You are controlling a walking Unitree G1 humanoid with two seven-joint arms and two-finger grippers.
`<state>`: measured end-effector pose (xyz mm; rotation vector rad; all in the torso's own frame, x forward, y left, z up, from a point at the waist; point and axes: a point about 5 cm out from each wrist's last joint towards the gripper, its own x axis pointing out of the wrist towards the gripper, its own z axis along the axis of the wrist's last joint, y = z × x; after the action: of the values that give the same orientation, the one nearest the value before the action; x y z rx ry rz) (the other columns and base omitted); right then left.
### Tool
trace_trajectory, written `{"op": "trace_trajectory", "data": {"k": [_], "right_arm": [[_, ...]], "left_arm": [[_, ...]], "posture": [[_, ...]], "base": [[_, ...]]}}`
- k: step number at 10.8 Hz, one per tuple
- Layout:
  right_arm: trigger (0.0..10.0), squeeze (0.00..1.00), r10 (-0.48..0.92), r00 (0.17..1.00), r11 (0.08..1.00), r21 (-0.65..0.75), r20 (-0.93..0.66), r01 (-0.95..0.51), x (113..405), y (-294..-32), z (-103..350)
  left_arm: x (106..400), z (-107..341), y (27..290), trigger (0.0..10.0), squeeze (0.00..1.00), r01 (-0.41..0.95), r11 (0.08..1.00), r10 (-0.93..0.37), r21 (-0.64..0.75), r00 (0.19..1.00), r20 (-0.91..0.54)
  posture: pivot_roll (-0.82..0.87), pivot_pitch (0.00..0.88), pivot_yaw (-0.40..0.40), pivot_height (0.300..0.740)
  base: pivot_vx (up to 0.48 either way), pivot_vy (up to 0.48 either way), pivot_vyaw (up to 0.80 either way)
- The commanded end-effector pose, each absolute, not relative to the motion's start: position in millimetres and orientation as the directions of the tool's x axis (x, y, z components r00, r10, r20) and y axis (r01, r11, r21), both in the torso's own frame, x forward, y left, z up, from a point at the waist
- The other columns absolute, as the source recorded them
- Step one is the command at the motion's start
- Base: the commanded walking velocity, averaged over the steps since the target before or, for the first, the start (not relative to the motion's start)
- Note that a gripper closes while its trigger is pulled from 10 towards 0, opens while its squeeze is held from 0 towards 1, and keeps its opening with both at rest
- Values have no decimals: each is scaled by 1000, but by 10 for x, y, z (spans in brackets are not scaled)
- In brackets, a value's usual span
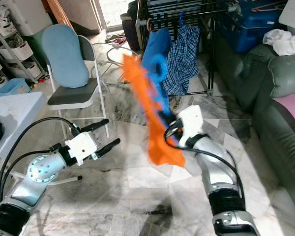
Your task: Hang hanger
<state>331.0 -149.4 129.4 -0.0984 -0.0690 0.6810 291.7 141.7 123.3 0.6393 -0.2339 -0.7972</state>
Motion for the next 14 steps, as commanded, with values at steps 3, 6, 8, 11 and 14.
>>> {"op": "trace_trajectory", "data": {"k": [3, 6, 8, 11, 14], "right_arm": [[10000, 0, 783, 622, 615, -152, 3, -774, 3102, -1353, 1259], [10000, 0, 781, 624, 611, -172, -31, -773, 2860, -1478, 1117], [10000, 0, 754, 657, 649, -171, 9, -742, 2816, -1444, 1149], [10000, 0, 777, 628, 624, -165, 28, -764, 2761, -1371, 1194], [10000, 0, 788, 615, 611, -153, 25, -777, 2753, -1333, 1198]], "left_arm": [[2939, 1338, 1459, 10000, 1000, 514, 505, -709, 693, 706, -7], [3005, 1382, 1551, 10000, 1000, 457, 623, -619, 636, 784, 43], [3097, 1440, 1491, 10000, 1000, 401, 727, -544, 557, 832, 111], [3163, 1407, 1345, 10000, 1000, 403, 862, -457, 308, 881, 124], [3226, 1512, 1269, 10000, 1000, 404, 905, -422, 134, 893, 157]], "posture": [[-92, 10, 116, 740], [-105, 24, 123, 740], [-115, 28, 125, 740], [-120, 26, 129, 740], [-119, 24, 127, 740]], "base": [[0, 0, 0], [0, 0, 0], [0, 0, 0], [0, 0, 0], [0, 0, 0]]}}
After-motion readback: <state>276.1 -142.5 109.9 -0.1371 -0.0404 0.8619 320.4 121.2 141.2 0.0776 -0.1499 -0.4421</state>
